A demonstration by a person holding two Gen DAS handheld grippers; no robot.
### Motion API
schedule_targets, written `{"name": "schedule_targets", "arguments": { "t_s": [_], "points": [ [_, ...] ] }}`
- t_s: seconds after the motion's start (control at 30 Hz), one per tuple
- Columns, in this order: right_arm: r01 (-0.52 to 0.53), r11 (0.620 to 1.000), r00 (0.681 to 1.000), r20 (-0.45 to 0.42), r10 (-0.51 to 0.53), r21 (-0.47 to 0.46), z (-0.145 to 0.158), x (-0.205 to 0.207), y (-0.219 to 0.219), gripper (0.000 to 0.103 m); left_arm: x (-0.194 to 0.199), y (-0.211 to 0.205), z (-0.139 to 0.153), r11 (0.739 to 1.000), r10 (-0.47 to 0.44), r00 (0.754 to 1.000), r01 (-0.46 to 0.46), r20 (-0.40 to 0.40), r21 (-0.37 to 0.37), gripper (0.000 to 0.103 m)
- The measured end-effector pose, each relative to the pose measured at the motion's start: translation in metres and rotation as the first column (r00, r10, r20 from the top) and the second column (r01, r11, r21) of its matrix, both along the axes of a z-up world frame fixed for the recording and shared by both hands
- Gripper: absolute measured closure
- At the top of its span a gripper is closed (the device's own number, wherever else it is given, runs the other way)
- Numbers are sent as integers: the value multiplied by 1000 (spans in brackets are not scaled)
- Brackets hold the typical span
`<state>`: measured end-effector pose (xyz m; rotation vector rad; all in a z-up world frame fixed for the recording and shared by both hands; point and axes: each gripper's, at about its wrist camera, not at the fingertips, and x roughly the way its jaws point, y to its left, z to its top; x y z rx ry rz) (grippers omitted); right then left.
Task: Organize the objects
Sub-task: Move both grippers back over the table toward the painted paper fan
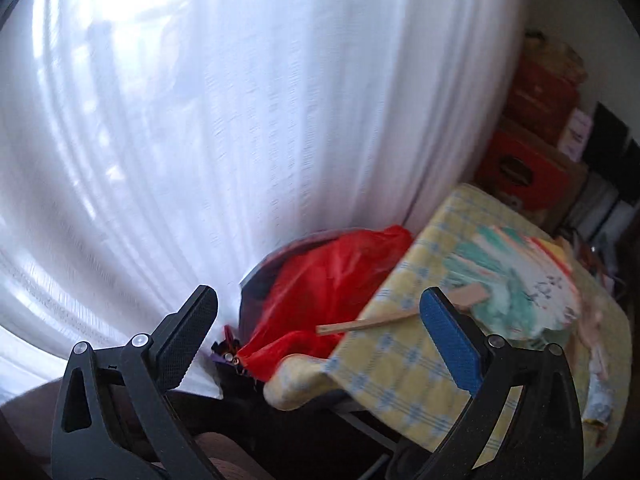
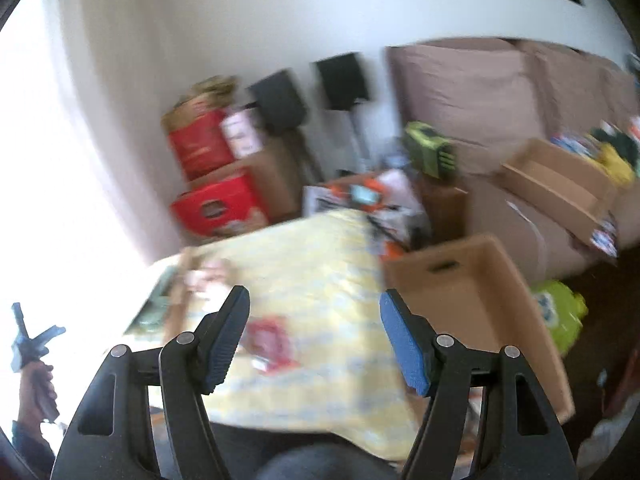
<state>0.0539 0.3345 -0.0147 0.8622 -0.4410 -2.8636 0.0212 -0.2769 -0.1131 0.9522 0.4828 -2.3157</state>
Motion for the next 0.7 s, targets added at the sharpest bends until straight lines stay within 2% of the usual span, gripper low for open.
{"name": "schedule_targets", "arguments": {
  "t_s": [0.1, 0.23, 0.33, 0.4, 0.47, 0.53, 0.57, 0.63, 0.7],
  "points": [
    [-91, 996, 996, -17, 91, 17, 24, -28, -50, 33, 8, -29, -23, 994, 4, 1000, -2, -18, 105, 2],
    [-250, 968, 968, -11, 250, 2, 37, -67, -123, 33, 16, -59, -58, 956, -17, 996, 43, -91, 290, 2],
    [-335, 942, 941, 46, 336, -14, 24, -96, -170, 33, 20, -73, -76, 920, 26, 992, 26, -126, 391, 4],
    [-411, 910, 902, 121, 415, -52, 2, -126, -212, 33, 17, -78, -87, 897, 44, 990, 20, -136, 442, 4],
    [-435, 900, 884, 184, 430, -16, -18, -144, -242, 34, 14, -79, -95, 892, 32, 991, 32, -133, 452, 6],
    [-441, 894, 878, 246, 409, 86, -41, -168, -277, 34, 9, -77, -99, 909, -14, 993, 62, -119, 412, 8],
    [-444, 890, 875, 261, 407, 103, -48, -176, -285, 34, 7, -76, -97, 918, -33, 993, 74, -110, 389, 8],
    [-464, 883, 856, 296, 423, 78, -65, -191, -303, 34, 4, -73, -97, 935, -70, 993, 100, -100, 342, 8],
    [-478, 878, 836, 312, 450, 14, -77, -203, -314, 34, 2, -74, -96, 933, -81, 989, 118, -122, 340, 9]
  ]
}}
